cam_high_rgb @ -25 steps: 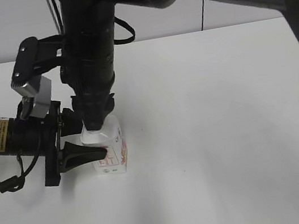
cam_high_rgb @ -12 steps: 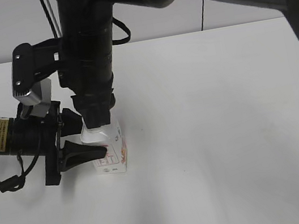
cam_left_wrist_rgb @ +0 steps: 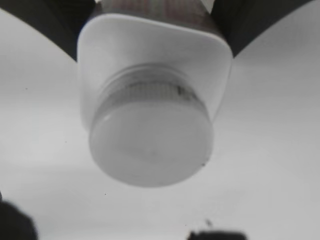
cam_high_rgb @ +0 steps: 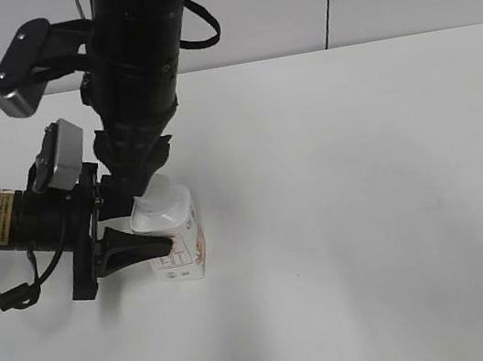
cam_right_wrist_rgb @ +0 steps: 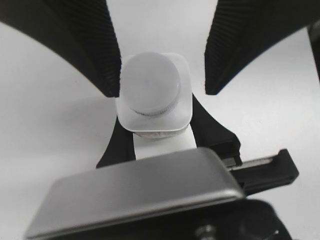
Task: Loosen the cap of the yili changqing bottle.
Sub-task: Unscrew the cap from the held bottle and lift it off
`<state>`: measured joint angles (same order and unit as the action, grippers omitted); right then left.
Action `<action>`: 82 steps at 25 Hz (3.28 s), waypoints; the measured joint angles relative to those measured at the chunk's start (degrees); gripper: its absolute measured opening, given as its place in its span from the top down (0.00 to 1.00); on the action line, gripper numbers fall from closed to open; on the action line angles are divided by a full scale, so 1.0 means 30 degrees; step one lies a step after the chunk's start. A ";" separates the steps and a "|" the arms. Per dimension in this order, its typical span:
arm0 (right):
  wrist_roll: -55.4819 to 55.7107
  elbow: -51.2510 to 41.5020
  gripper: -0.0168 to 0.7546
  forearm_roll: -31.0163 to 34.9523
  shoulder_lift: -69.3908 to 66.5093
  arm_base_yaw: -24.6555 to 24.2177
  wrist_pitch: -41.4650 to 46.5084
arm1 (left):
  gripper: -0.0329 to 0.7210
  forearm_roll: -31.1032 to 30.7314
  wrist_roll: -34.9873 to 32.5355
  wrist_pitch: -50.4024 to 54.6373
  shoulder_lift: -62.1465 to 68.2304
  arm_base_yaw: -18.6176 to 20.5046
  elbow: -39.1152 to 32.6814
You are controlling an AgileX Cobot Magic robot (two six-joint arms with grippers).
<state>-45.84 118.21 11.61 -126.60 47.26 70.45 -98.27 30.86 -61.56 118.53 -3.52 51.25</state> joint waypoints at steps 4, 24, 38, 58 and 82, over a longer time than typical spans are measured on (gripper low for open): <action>0.6249 0.0000 0.36 0.0106 0.0094 0.0000 -0.0015 | 0.44 -0.0024 0.0000 -0.0021 0.0000 0.0000 0.0000; 1.6716 -0.0022 0.34 -0.1836 -0.0632 0.0000 -0.0038 | 0.44 -0.0046 0.0000 -0.0041 0.0000 0.0000 0.0000; 1.6732 -0.0022 0.34 -0.1524 -0.0917 0.0000 -0.0042 | 0.44 -0.0070 0.0000 -0.0041 0.0000 0.0000 0.0000; 1.6715 -0.0022 0.34 -0.1108 -0.1212 0.0000 -0.0060 | 0.45 -0.0070 0.0000 -0.0058 0.0000 0.0000 0.0000; 1.6697 -0.0022 0.38 -0.1093 -0.1682 0.0000 -0.0060 | 0.45 -0.0076 0.0000 -0.0041 0.0000 0.0000 0.0000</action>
<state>4.25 118.14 8.33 -131.65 47.26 70.27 -98.50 30.86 -61.69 118.53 -3.52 51.25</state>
